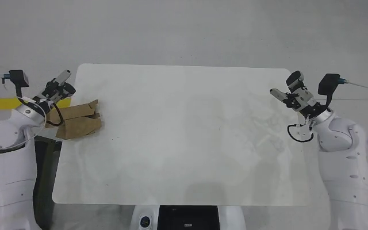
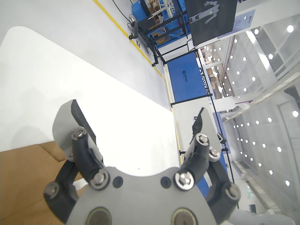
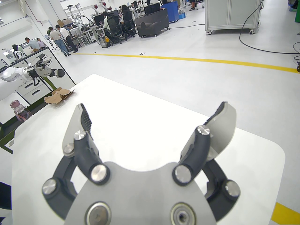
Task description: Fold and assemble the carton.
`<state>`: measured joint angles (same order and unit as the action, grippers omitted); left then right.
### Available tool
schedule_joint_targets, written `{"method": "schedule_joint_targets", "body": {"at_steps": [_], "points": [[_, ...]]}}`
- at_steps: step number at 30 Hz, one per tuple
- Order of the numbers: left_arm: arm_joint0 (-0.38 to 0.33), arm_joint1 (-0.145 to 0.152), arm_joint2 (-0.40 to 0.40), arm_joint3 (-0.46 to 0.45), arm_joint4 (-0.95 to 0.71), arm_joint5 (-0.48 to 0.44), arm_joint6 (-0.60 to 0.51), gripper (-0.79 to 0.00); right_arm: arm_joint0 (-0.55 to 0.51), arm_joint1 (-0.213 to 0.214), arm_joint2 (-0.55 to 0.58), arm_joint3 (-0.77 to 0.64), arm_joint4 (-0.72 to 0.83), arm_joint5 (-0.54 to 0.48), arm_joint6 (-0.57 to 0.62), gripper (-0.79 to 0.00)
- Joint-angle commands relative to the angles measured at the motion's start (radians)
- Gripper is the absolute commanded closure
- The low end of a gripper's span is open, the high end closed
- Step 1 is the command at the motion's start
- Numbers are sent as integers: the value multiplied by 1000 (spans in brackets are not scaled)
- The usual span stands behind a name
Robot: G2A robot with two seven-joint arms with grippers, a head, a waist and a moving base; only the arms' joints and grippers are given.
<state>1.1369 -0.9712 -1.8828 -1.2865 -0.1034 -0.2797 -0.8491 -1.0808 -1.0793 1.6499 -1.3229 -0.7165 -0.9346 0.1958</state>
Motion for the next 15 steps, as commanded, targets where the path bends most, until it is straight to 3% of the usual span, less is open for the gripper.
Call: {"method": "schedule_joint_targets", "body": {"at_steps": [1,15], "points": [[11,5,-24,14,-3,7,5,-785,0,0,0,0,0,0,0,-785],[48,35,-200,173,-83,78,122,-785,0,0,0,0,0,0,0,-785]]}}
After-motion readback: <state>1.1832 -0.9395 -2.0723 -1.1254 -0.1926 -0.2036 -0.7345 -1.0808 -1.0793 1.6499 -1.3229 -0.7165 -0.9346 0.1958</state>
